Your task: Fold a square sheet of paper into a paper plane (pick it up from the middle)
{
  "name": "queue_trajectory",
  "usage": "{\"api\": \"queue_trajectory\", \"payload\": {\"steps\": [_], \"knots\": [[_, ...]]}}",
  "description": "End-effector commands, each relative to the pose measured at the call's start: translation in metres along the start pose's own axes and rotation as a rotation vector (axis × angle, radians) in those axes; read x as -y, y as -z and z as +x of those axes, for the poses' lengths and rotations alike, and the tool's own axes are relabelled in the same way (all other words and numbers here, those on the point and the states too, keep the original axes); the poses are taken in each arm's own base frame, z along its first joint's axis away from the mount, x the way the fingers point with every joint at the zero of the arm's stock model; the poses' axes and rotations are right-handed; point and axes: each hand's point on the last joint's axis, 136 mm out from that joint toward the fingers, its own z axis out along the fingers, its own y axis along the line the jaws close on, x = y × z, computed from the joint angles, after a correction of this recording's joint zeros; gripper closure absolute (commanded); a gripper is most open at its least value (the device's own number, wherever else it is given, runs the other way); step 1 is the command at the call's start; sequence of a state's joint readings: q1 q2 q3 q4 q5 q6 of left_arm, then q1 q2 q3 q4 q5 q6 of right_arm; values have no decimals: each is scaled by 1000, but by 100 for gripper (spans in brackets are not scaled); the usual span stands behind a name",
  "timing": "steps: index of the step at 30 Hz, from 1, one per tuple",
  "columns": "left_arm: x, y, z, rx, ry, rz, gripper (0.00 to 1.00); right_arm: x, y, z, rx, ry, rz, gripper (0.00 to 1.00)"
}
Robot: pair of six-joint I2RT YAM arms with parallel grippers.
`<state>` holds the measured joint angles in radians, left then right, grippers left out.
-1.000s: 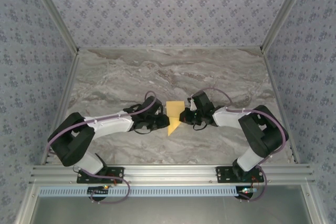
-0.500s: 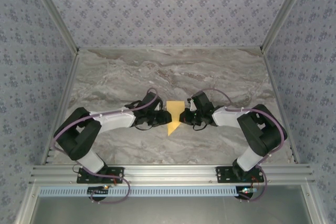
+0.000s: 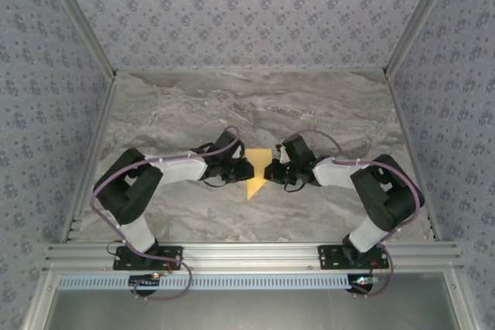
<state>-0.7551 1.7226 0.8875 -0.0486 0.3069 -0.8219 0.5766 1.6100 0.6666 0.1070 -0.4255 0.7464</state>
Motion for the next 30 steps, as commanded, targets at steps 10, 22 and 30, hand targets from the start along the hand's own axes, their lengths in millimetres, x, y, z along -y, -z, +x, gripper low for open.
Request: {"api": "queue_trajectory", "payload": {"steps": [10,22,30], "knots": [[-11,1,-7,13,-36,-63,91,-15,2,2,-23,38,-38,99],[-11,-1,-9,16,-53,-68,92,-20,-9,9,-66,50,-61,99],[-12,-4,-9,9,-59,-69,92,-12,-13,11,-72,41,-36,99]]}}
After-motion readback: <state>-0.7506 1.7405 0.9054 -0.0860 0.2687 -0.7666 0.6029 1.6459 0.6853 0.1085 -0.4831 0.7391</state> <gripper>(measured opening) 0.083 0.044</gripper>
